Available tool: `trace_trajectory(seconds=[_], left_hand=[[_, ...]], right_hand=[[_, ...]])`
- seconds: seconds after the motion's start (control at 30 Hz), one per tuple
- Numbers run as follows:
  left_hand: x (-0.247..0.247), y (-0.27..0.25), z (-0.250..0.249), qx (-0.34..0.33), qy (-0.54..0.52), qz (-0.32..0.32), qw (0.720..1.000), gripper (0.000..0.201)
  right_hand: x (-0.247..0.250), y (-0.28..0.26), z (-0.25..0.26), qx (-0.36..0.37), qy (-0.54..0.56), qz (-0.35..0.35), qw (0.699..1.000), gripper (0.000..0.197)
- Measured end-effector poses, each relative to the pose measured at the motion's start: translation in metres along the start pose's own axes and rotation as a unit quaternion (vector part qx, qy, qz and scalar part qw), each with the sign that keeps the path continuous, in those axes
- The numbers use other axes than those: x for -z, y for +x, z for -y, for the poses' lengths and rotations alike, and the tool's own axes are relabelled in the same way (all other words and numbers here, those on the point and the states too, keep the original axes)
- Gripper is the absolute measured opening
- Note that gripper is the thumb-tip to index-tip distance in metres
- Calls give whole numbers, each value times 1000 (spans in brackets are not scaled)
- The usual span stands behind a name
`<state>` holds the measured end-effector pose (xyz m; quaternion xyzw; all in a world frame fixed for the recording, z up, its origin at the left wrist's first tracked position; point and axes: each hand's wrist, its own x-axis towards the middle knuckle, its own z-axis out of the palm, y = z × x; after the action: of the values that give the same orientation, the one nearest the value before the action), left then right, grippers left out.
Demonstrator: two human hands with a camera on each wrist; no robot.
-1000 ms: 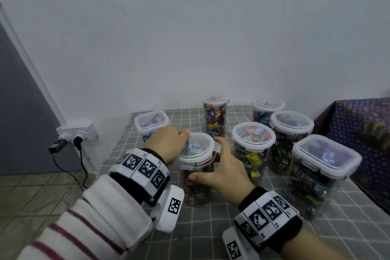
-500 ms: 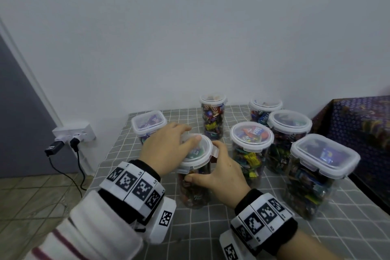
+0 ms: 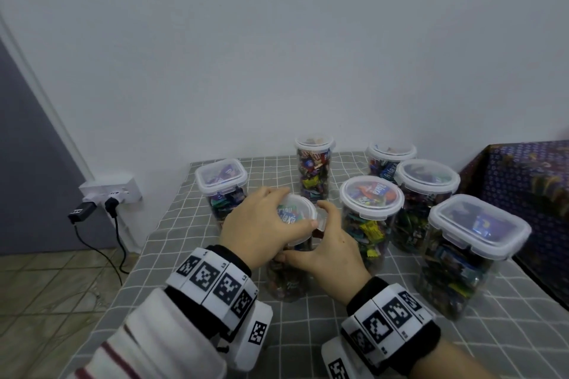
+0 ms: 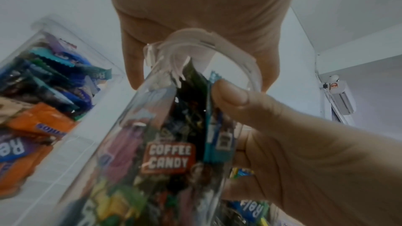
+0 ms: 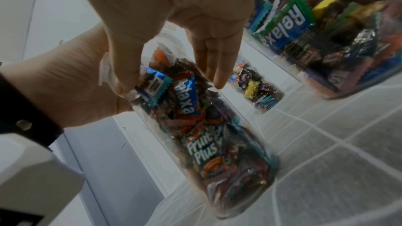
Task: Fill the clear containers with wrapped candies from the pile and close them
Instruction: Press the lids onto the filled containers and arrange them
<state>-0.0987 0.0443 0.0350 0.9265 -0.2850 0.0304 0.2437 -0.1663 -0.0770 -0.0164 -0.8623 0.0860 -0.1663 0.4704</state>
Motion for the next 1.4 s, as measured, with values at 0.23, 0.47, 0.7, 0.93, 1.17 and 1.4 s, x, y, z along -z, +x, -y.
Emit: trace_trajectory(seconds=[0.23, 0.47, 0.7, 0.93, 1.17, 1.4], left_hand=[[-7, -8, 4, -4, -78, -37, 996, 92], [-7, -7, 6, -1, -72, -56, 996, 72], [-8, -5, 5, 6, -70, -47, 996, 79], [-6, -7, 3, 11, -75, -34, 997, 90], [-3, -11, 9, 11, -165, -32, 986, 93], [-10, -33, 41, 102, -326, -95, 935, 96]], right_hand=[[-4, -2, 1, 39, -57, 21, 997, 105], [-6, 0, 1, 49, -70, 26, 996, 102], [-7, 2, -3, 49, -57, 28, 997, 101], [-7, 0, -2, 45, -54, 25, 997, 96], [-5, -3, 2, 50, -46, 19, 997, 82], [1, -8, 7, 47, -14, 30, 998, 73]])
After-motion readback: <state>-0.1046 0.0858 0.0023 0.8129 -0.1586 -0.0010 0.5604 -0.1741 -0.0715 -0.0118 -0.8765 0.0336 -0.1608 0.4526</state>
